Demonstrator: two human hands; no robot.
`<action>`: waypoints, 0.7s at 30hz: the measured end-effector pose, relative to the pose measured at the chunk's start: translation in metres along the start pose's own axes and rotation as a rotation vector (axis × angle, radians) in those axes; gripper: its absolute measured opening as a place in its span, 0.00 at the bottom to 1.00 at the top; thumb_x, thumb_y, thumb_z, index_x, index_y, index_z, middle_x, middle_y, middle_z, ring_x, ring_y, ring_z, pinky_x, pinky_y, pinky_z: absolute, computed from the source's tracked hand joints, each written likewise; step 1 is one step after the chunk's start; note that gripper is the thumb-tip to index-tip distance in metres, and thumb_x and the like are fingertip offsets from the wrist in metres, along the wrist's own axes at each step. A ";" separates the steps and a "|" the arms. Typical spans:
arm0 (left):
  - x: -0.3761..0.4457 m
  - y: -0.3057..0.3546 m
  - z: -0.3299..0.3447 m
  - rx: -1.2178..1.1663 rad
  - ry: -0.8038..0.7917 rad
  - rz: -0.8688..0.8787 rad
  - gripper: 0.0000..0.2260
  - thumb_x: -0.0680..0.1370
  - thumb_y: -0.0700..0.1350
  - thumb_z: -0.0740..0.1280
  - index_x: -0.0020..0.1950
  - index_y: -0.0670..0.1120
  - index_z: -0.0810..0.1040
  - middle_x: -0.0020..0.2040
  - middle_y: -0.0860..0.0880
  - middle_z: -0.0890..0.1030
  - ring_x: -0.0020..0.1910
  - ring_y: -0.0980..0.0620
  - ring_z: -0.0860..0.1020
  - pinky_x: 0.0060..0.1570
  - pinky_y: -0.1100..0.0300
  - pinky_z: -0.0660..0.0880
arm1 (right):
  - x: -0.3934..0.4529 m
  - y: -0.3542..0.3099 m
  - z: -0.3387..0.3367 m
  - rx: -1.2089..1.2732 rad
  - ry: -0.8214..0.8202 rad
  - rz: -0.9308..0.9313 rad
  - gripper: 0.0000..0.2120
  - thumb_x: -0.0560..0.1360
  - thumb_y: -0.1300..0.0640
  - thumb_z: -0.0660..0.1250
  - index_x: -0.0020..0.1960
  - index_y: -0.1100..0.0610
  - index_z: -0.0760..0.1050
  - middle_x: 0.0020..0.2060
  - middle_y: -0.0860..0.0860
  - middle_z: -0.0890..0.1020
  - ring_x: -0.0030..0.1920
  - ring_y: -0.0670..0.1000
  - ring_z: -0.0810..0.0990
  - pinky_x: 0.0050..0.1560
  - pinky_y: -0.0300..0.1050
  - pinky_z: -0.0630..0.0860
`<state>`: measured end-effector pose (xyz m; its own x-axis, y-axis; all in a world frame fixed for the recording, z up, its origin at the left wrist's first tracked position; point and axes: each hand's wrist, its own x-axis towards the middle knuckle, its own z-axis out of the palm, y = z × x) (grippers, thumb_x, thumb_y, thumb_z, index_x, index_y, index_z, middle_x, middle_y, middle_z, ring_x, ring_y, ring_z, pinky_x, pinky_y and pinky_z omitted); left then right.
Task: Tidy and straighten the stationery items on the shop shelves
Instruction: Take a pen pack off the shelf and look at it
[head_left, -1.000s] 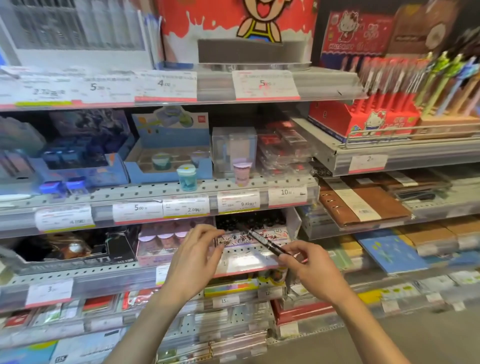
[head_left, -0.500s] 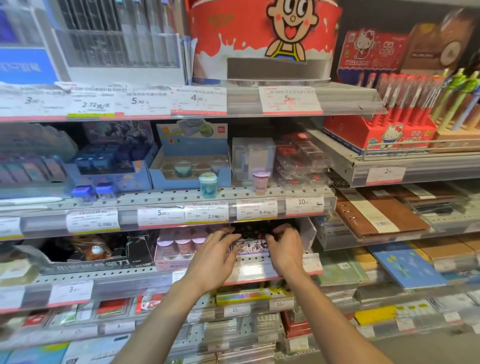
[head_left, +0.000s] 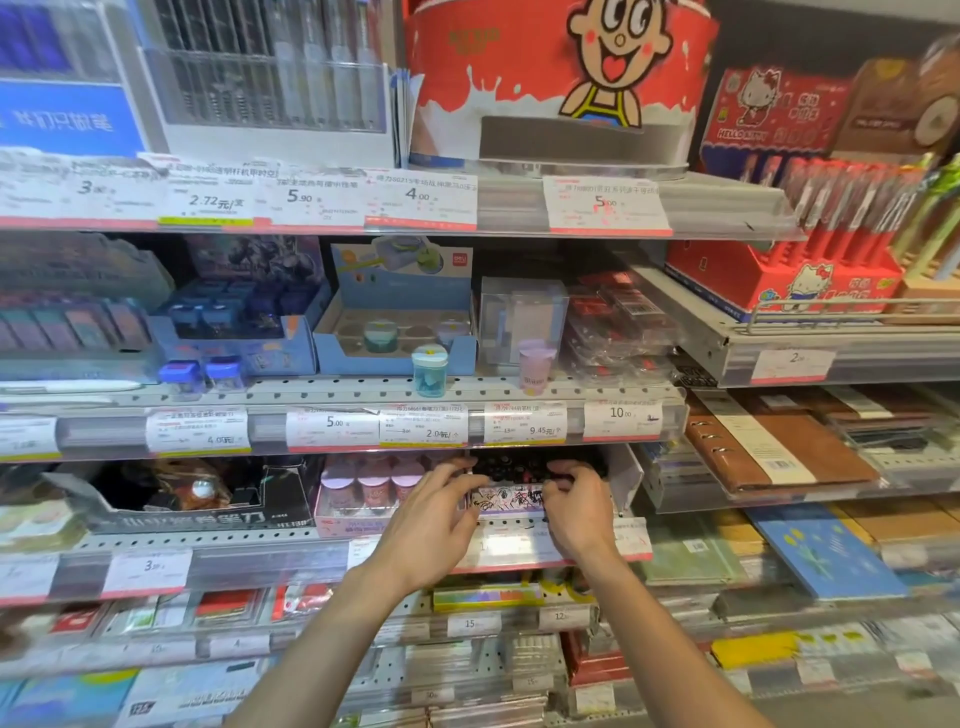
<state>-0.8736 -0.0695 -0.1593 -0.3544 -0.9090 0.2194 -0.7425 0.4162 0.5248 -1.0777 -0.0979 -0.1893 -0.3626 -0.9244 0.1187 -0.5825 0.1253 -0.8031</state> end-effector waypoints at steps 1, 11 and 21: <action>0.000 0.000 0.000 -0.003 0.001 -0.003 0.19 0.82 0.47 0.60 0.73 0.53 0.68 0.72 0.53 0.65 0.72 0.54 0.65 0.71 0.59 0.62 | 0.000 0.000 -0.002 0.000 -0.010 -0.011 0.12 0.77 0.62 0.67 0.60 0.57 0.79 0.56 0.54 0.82 0.51 0.51 0.81 0.57 0.45 0.78; -0.007 0.000 -0.004 -0.104 0.087 -0.057 0.17 0.81 0.49 0.62 0.71 0.53 0.72 0.63 0.57 0.73 0.65 0.58 0.70 0.66 0.61 0.67 | -0.028 0.003 -0.026 0.053 -0.141 -0.151 0.12 0.79 0.56 0.66 0.62 0.51 0.77 0.57 0.46 0.79 0.53 0.41 0.79 0.58 0.42 0.78; -0.067 -0.003 -0.013 -0.365 0.277 -0.191 0.14 0.80 0.44 0.65 0.63 0.57 0.76 0.58 0.62 0.77 0.58 0.62 0.76 0.55 0.70 0.71 | -0.086 0.009 -0.033 0.024 -0.246 -0.233 0.12 0.79 0.53 0.66 0.62 0.46 0.76 0.49 0.39 0.80 0.48 0.40 0.80 0.50 0.43 0.79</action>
<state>-0.8406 -0.0101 -0.1646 -0.0305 -0.9608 0.2755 -0.5142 0.2514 0.8200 -1.0758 -0.0053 -0.1873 -0.0334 -0.9868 0.1587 -0.6111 -0.1055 -0.7845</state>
